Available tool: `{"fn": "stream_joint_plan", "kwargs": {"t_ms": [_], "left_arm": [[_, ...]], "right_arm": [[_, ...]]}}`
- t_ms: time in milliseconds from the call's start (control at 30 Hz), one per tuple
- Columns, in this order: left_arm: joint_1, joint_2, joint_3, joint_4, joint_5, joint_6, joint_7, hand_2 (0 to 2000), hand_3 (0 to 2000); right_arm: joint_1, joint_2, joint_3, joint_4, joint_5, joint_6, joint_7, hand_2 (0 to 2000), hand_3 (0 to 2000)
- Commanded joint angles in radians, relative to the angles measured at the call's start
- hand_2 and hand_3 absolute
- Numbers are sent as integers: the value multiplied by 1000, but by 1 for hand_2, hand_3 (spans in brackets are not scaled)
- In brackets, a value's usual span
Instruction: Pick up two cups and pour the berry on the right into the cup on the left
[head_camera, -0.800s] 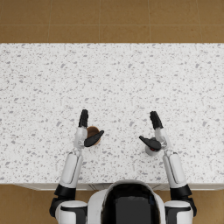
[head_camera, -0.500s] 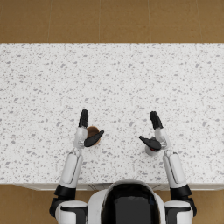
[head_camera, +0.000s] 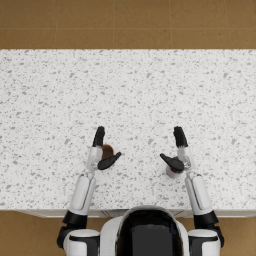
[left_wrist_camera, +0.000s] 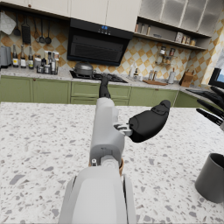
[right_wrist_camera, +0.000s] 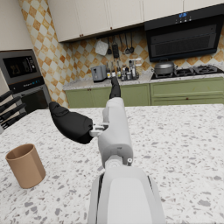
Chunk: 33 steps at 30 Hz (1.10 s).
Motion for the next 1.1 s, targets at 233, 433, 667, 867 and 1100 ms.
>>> {"fn": "stream_joint_plan", "kwargs": {"t_ms": [233, 433, 667, 867, 1100], "left_arm": [[-104, -26, -94, -63, 210, -17, -17, 0, 0], [-207, -51, -108, -99, 260, -19, -19, 0, 0], [-297, -71, -100, -102, 267, -19, -19, 0, 0], [-267, -45, -96, -14, 267, -19, -19, 0, 0], [-213, -7, -82, 106, 267, -19, -19, 0, 0]], "right_arm": [[-160, 49, -106, 143, 210, -17, 17, 0, 0], [-328, 83, -176, 206, 260, -19, 19, 0, 0], [-467, 112, -147, 179, 267, -19, 19, 0, 0], [-449, 93, -140, 88, 267, -19, 19, 0, 0], [-416, 65, -113, 23, 267, -19, 19, 0, 0]]}}
